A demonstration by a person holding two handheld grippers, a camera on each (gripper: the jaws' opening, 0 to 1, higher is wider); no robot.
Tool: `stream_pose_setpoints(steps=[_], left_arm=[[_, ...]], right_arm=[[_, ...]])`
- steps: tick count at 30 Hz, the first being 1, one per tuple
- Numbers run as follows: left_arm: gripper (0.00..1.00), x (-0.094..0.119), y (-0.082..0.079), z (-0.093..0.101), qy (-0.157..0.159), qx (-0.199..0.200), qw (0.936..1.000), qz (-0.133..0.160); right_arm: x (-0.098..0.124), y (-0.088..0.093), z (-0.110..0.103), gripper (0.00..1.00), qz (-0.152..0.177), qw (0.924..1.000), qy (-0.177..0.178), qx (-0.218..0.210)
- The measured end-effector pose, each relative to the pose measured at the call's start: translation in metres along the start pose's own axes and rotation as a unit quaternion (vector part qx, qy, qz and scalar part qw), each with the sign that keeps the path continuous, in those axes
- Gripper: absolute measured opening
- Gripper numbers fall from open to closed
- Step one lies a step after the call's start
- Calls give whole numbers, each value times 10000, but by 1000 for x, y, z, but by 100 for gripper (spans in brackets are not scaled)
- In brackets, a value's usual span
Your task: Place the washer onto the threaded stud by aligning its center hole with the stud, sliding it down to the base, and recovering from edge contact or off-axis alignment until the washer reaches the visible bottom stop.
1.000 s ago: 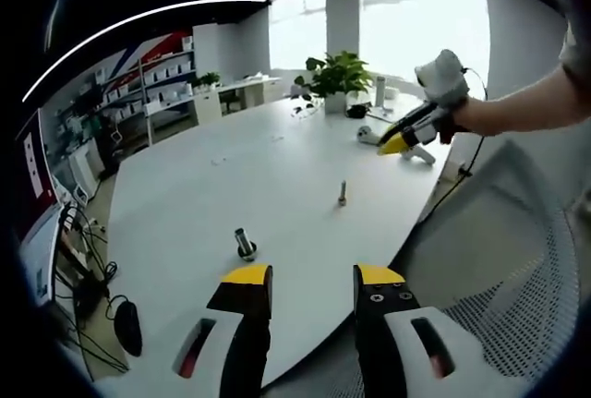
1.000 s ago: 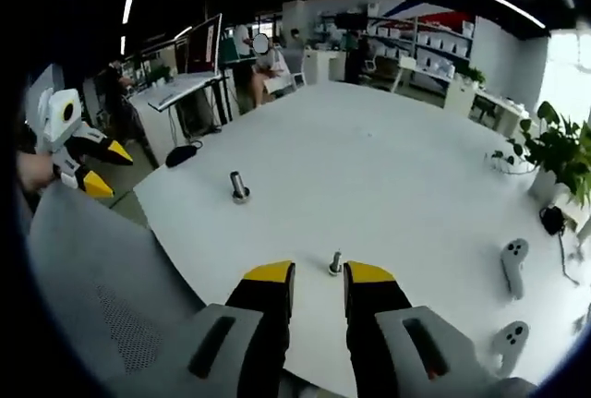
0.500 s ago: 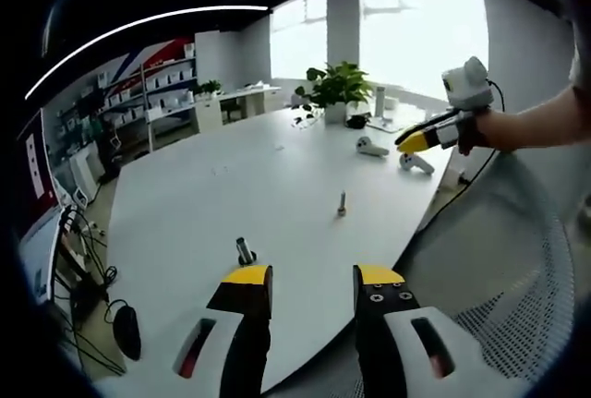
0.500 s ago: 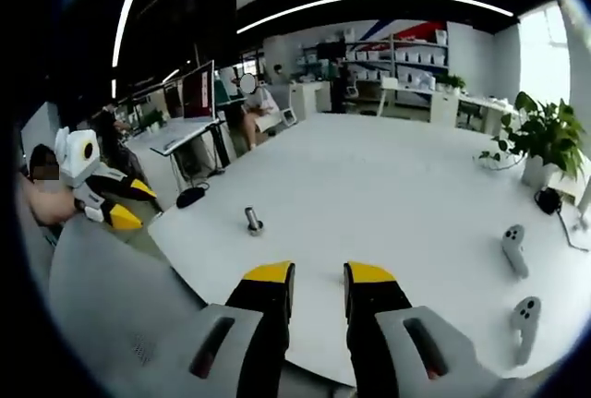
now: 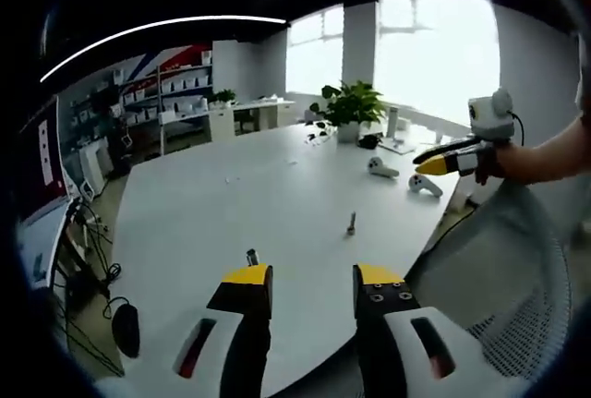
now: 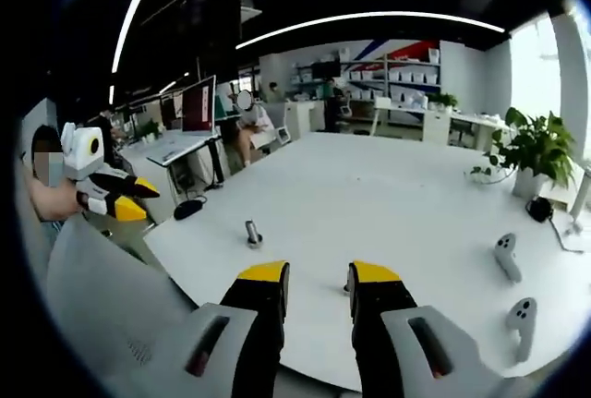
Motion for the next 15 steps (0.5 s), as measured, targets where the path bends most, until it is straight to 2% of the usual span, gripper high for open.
stream_pose_setpoints(steps=[3,5,7,9,15], left_arm=[[34,0,-2,5,-13,-127,9999,30],[33,1,-3,5,-85,-224,9997,56],[33,0,-2,4,-48,-168,9998,51],[33,0,-2,3,-29,-125,9999,33],[34,0,-2,2,21,62,9999,81]], right_arm=[[-1,2,3,29,2,9999,-48,-135],[1,2,2,30,38,10000,-11,-81],[-3,4,-3,31,-13,9999,-143,-40],[-6,10,-5,31,-266,9994,-225,-6],[-8,12,-2,31,-281,9993,-228,-58]])
Point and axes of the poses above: the point that each gripper's makers call its tool centre point, and the gripper's own axes: x roughly backward along the fingers, z roughly to its right, y roughly out of its underside, the point moved 3 cm from there along x, roughly backward along the fingers, and after that the axes turned 12 degrees about -z, right-handed, at the moved point
